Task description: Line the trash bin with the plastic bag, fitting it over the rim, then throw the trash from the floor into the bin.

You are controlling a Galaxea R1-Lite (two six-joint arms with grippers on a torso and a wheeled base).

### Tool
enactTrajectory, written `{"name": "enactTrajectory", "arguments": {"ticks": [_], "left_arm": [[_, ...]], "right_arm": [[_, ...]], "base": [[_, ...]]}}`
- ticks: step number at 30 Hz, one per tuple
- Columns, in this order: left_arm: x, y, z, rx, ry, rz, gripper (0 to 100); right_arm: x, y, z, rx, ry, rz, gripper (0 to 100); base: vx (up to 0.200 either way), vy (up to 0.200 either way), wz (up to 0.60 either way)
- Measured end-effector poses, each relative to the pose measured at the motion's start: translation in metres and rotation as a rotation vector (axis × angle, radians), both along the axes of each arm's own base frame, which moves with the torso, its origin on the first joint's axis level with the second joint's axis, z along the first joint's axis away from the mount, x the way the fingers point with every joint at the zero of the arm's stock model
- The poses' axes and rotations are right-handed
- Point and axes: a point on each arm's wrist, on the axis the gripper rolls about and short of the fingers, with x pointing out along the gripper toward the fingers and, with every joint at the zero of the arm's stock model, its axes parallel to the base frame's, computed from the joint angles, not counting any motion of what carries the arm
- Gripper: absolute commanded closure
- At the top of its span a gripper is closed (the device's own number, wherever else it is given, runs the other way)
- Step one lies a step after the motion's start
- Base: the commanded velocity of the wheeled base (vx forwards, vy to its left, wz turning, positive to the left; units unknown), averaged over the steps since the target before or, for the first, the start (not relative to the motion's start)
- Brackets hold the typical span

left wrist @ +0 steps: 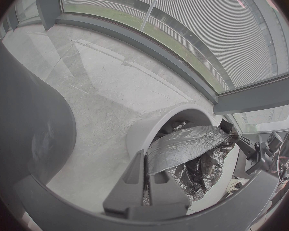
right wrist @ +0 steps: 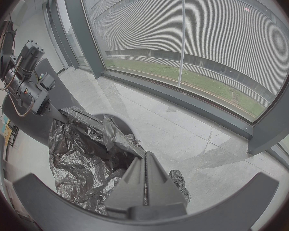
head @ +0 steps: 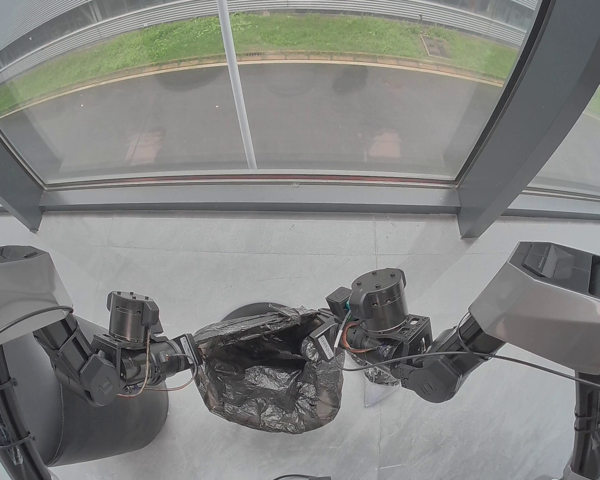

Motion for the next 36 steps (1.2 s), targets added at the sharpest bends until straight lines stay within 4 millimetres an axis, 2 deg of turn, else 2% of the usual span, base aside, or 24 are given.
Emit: {"name": "enactTrajectory", "arguments": {"ticks": [5, 16, 29, 36], "left_arm": [[0.000, 0.000, 0.000, 0.011, -0.007, -0.009, 100], [0.001, 0.010, 0.004, 0.069, -0.043, -0.028, 100], [-0.004, 0.012, 0.010, 0.068, -0.053, -0.030, 100], [-0.007, 0.012, 0.009, 0.069, -0.044, -0.033, 100]], "right_arm": [[0.006, -0.006, 0.000, -0.002, -0.008, -0.019, 100], [0.016, -0.006, 0.000, -0.007, -0.031, -0.025, 100], [-0.012, -0.024, -0.006, -0.081, 0.034, 0.000, 100], [-0.022, -0.029, -0.003, -0.090, 0.043, 0.006, 100]], "base": [[0.000, 0.000, 0.00], [0.000, 0.000, 0.00], [0.000, 0.000, 0.00], [0.000, 0.000, 0.00]]}}
